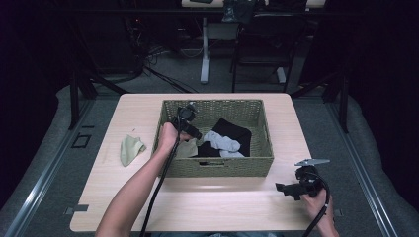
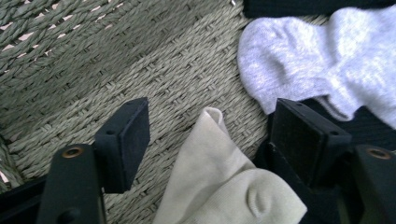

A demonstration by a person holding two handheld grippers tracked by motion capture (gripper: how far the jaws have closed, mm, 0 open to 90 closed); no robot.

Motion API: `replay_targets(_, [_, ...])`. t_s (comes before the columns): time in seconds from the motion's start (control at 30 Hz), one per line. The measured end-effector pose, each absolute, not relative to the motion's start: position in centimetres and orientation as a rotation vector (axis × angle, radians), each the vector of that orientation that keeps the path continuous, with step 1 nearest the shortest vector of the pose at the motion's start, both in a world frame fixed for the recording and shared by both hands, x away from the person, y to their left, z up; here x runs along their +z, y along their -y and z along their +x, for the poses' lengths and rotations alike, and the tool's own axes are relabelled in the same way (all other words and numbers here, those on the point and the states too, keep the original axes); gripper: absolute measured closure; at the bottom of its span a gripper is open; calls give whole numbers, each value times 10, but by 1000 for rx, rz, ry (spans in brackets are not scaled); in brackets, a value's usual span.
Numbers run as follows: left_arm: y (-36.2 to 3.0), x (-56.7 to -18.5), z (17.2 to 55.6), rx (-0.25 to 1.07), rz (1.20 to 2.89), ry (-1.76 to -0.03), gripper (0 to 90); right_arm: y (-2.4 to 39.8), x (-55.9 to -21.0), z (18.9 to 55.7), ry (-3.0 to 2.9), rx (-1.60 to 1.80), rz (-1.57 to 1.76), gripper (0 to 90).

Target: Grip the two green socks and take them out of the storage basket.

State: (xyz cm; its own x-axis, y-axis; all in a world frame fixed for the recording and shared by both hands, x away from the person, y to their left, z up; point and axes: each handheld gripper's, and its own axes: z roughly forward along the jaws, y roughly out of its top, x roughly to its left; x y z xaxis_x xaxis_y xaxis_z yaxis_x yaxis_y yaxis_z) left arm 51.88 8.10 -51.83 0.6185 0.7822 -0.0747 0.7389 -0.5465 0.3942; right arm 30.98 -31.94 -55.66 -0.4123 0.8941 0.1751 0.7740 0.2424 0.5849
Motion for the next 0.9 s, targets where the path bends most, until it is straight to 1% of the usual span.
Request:
replay_targets(0.17, [-79,-522,522,138,2480,-1223,347,319,-556,309,-2316,924,1570,8])
replay_targets(0.27, [-77,-526,523,113,2508,-1224,396,319,-556,309,-2318,920,1572,8])
replay_targets(0.37, [-75,-528,524,109,2538,-1225,466,320,-556,310,-2322,920,1573,8])
replay_targets(0.43, [-75,-530,524,103,2549,-1229,526,319,-556,309,-2316,922,1571,8])
replay_targets(0.67, [-75,-532,525,81,2570,-1236,793,319,-556,309,-2317,921,1574,8])
replay_targets(0.73, [-75,-530,524,74,2561,-1229,849,319,-556,309,-2316,924,1571,8])
replay_targets(0.9, [-80,-518,519,97,2511,-1192,871,319,-556,309,-2315,915,1572,8])
